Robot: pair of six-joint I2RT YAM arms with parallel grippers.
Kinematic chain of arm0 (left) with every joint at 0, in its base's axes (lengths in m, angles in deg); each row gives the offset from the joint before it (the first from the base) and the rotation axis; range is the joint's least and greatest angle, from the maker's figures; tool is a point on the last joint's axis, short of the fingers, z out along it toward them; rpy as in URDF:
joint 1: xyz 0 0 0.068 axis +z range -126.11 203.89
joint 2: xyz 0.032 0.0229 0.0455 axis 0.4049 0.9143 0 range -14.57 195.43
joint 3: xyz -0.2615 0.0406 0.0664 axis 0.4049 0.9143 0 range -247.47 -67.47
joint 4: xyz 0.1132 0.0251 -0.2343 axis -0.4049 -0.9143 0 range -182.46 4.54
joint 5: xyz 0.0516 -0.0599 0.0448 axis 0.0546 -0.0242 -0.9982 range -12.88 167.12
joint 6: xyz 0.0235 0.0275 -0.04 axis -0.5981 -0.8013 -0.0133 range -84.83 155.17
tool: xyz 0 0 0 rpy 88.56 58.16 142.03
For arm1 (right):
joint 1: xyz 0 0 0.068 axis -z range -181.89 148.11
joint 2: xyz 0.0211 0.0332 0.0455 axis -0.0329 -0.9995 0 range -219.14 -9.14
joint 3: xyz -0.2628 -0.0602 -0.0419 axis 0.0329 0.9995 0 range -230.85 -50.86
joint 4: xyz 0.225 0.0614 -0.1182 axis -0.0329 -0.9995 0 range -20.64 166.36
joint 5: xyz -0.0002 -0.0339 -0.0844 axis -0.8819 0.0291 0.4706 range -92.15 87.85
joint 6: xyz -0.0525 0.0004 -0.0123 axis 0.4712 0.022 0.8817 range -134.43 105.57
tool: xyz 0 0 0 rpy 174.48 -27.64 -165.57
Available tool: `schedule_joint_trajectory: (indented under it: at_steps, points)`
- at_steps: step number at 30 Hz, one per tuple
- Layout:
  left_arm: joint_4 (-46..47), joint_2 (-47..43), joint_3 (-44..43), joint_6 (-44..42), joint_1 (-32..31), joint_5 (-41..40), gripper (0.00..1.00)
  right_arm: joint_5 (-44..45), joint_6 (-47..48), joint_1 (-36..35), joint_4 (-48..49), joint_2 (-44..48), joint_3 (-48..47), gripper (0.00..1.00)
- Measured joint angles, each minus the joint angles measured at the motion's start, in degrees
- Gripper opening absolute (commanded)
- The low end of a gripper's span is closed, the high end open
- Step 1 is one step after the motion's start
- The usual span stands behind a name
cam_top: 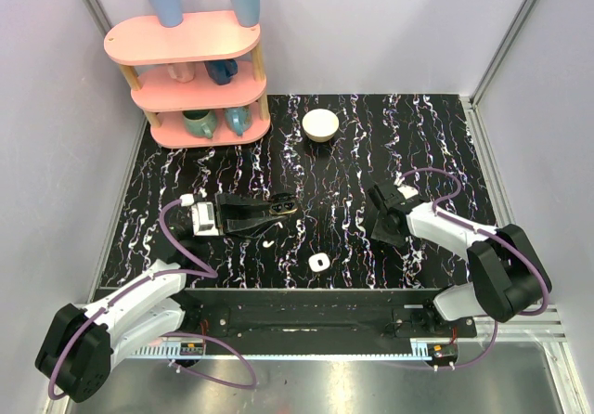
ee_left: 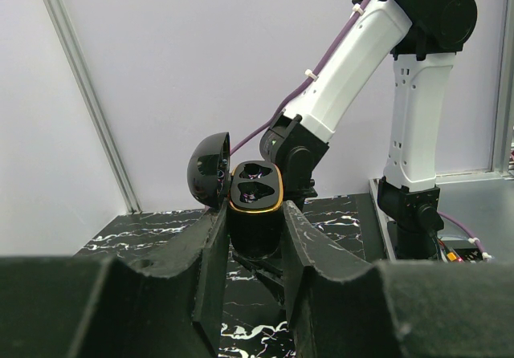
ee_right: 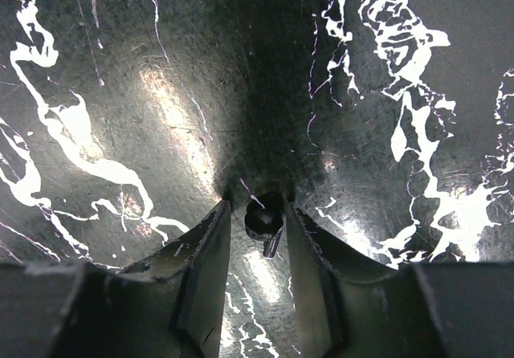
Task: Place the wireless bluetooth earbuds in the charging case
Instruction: Pick up the right earbud from the center of the board.
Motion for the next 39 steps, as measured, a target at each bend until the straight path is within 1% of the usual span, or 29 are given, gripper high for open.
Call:
schedule_joint_trajectory:
  at_steps: [3, 12, 20, 28, 32, 39]
  points:
    - [0.0, 0.0, 0.0, 0.0, 0.0, 0.0, 0.00, -0.1, 0.1, -0.2, 0.0, 0.0, 0.0, 0.36]
    - [0.0, 0.0, 0.0, 0.0, 0.0, 0.0, 0.00, -0.5, 0.2, -0.6, 0.0, 0.0, 0.0, 0.36]
    - [0.0, 0.1, 0.0, 0.0, 0.0, 0.0, 0.00, -0.5, 0.2, -0.7, 0.0, 0.0, 0.0, 0.28]
    - [0.0, 0.4, 0.0, 0.0, 0.0, 0.1, 0.00, -0.5, 1.3, -1.3, 0.0, 0.3, 0.0, 0.23]
    - [0.0, 0.5, 0.0, 0.0, 0.0, 0.1, 0.00, 0.6, 2.9, -3.0, 0.2, 2.6, 0.0, 0.21]
    - [0.0, 1.2, 0.0, 0.3, 0.0, 0.0, 0.00, 5.0, 7.3, -6.5, 1.1, 10.2, -1.5, 0.17]
